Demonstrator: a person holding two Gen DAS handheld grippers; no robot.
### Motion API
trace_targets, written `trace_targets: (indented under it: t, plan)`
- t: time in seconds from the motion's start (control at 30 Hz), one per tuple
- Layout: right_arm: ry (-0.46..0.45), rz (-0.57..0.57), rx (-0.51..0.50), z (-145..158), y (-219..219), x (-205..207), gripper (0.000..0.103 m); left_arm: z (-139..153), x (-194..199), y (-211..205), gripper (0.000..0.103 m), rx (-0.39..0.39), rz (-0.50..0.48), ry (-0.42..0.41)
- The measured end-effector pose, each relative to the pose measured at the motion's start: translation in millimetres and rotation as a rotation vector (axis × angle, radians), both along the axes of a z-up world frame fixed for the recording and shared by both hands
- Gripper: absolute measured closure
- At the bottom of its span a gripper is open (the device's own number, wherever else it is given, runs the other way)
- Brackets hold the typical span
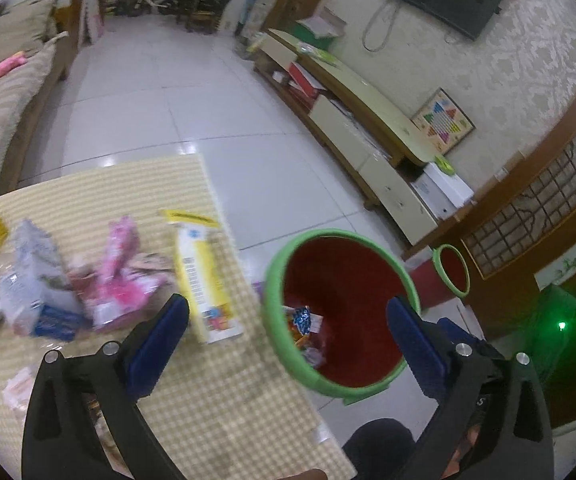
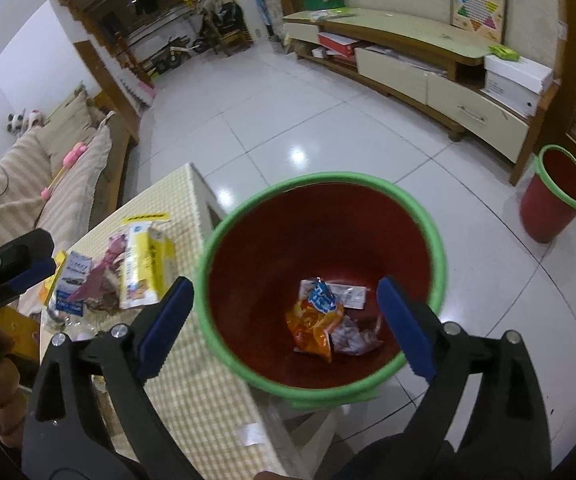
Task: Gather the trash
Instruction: 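Move both tools back to the table toward the yellow cartons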
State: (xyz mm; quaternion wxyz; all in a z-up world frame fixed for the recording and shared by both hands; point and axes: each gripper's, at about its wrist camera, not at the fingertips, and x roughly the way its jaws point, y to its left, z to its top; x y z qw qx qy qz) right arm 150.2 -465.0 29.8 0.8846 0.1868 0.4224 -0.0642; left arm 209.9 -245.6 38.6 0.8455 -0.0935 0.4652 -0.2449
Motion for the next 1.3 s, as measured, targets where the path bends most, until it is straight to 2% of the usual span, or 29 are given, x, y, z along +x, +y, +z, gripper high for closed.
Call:
trace_targets:
  t: [0.4, 0.73, 0.87, 1.0, 1.17, 1.3]
  plan:
    - [-0.003, 0.143, -0.035, 10.3, 78.6, 25.1, 0.011, -1.0, -11.4, 119.0, 0.008, -0.001, 0.173, -0.008]
    - [0.023, 0.205, -0.031, -0.7, 122.6, 70.5, 0.011, -11.3, -14.0, 214.6, 0.008, 0.021, 0.308, -0.006]
    - [0.05, 0.207, -0.029, -9.9, 127.4, 91.5, 0.012, -18.7, -6.7, 244.8, 0.008, 0.058, 0.344, 0.002]
    - [0.082, 0.205, -0.017, -20.4, 129.3, 110.1, 0.018, -26.8, 8.6, 273.4, 0.008, 0.088, 0.366, 0.012]
    - [0.132, 0.206, -0.002, -37.3, 131.7, 130.3, 0.024, -39.1, 50.6, 295.9, 0.008, 0.201, 0.371, 0.037]
    - [0.174, 0.206, 0.003, -48.6, 132.4, 144.2, 0.028, -51.0, 84.6, 302.7, 0.008, 0.272, 0.333, 0.064]
